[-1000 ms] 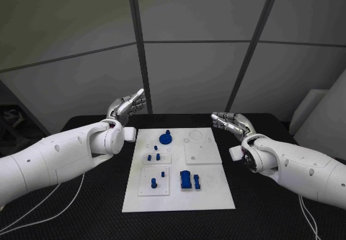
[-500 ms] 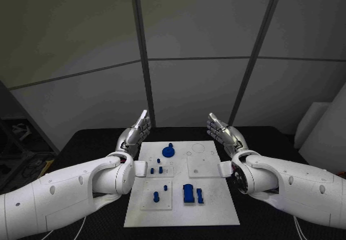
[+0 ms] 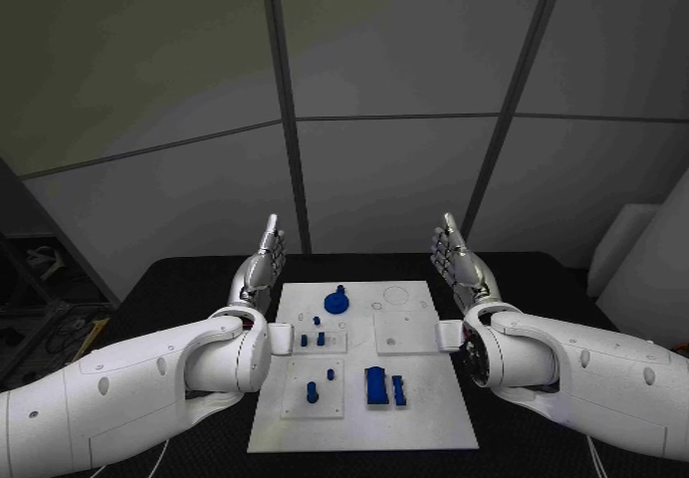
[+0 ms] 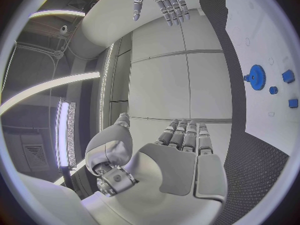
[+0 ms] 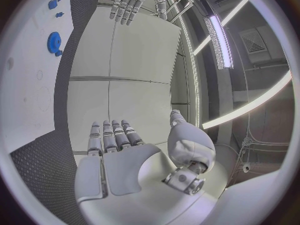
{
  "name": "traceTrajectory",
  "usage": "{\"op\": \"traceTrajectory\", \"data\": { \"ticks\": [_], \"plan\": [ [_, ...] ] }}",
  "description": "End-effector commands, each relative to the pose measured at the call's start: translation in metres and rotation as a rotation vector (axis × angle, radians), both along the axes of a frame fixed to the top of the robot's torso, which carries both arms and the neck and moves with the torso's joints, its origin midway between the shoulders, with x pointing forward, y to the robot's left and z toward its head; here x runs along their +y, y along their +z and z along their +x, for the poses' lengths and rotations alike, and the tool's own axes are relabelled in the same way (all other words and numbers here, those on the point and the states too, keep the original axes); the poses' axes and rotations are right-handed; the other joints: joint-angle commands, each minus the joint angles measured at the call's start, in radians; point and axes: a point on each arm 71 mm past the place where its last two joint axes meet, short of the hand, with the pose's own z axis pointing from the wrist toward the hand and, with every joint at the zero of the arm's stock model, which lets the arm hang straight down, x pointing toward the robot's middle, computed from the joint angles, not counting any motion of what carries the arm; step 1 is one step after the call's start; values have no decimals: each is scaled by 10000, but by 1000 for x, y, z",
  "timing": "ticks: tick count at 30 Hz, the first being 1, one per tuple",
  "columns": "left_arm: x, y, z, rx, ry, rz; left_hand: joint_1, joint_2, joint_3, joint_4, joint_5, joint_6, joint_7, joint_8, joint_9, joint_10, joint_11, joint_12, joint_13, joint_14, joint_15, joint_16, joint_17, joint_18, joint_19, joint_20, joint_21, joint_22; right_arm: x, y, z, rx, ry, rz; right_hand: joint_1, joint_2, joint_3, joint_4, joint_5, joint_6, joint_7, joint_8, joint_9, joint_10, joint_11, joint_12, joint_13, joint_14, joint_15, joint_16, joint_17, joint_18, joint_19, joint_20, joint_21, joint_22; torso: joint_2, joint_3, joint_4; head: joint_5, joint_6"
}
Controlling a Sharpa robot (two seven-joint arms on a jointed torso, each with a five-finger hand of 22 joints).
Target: Assemble the parts on the task board
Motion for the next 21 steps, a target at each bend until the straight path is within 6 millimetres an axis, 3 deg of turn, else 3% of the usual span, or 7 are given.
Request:
{"op": "traceTrajectory", "data": {
  "ticks": [1, 13, 14, 15, 16, 17, 21],
  "plan": [
    [0, 4, 0, -393, 76, 180, -902, -1, -68, -13, -71, -627, -4, -45, -10, -655, -30, -68, -10, -598, -19, -59, -17, -595, -1016, -104, -60, -79, -1, 2, 0, -156, -206, -1, -986, -2, -85, 13, -88, -617, -16, -38, -13, -672, -18, -34, -16, -647, -14, -45, -24, -222, -547, -134, -38, -191, 0, 0, 1, 2, -2],
    [0, 4, 0, -393, 76, 180, -1615, -1, -68, -13, -71, -1100, -4, -45, -10, -1148, -30, -68, -10, -1045, -19, -59, -17, -596, -1016, -104, -60, -79, -1, 2, 0, -156, -206, -1, -1769, -2, -85, 13, -88, -1099, -16, -38, -13, -1194, -18, -34, -16, -1123, -14, -45, -24, -222, -945, -134, -38, -191, 0, 0, 1, 2, -2],
    [0, 4, 0, -393, 76, 180, -1650, -1, -68, -13, -71, -1149, -4, -45, -10, -1167, -30, -68, -10, -1071, -19, -59, -17, -596, -1016, -104, -60, -79, -1, 2, 0, -156, -206, -1, -1828, -2, -85, 13, -88, -1116, -16, -38, -13, -1229, -18, -34, -16, -1159, -14, -45, -24, -222, -1660, -134, -38, -191, 0, 0, 1, 2, -2],
    [0, 4, 0, -393, 76, 180, -1869, -1, -68, -13, -71, -1923, -4, -45, -10, -1971, -30, -68, -10, -1821, -19, -59, -17, -594, -1016, -104, -60, -79, -1, 2, 0, -156, -206, -1, -1855, -2, -85, 13, -88, -1152, -16, -38, -13, -1260, -18, -34, -16, -1208, -14, -45, -24, -222, -1660, -134, -38, -191, 0, 0, 1, 2, -2],
    [0, 4, 0, -393, 76, 180, -1918, -1, -68, -13, -71, -1923, -4, -45, -10, -1971, -30, -68, -10, -1821, -19, -59, -17, -594, -1016, -104, -60, -79, -1, 2, 0, -156, -206, -1, -1872, -2, -85, 13, -88, -1162, -16, -38, -13, -1274, -18, -34, -16, -1208, -14, -45, -24, -222, -1660, -134, -38, -191, 0, 0, 1, 2, -2],
    [0, 4, 0, -393, 76, 180, -2753, -1, -68, -13, -71, -1923, -4, -45, -10, -1971, -30, -68, -10, -1821, -19, -59, -17, -593, -1016, -104, -60, -79, -1, 2, 0, -156, -206, -1, -1918, -2, -85, 13, -88, -1891, -16, -38, -13, -1306, -18, -34, -16, -1208, -14, -45, -24, -222, -1660, -134, -38, -191, 0, 0, 1, 2, -2],
    [0, 4, 0, -393, 76, 180, -2753, -1, -68, -13, -71, -1923, -4, -45, -10, -1971, -30, -68, -10, -1821, -19, -59, -17, -594, -1016, -104, -60, -79, -1, 2, 0, -156, -206, -1, -2055, -2, -85, 13, -88, -1891, -16, -38, -13, -2065, -18, -34, -16, -1958, -14, -45, -24, -222, -1660, -134, -38, -191, 0, 0, 1, 2, -2]
  ]
}}
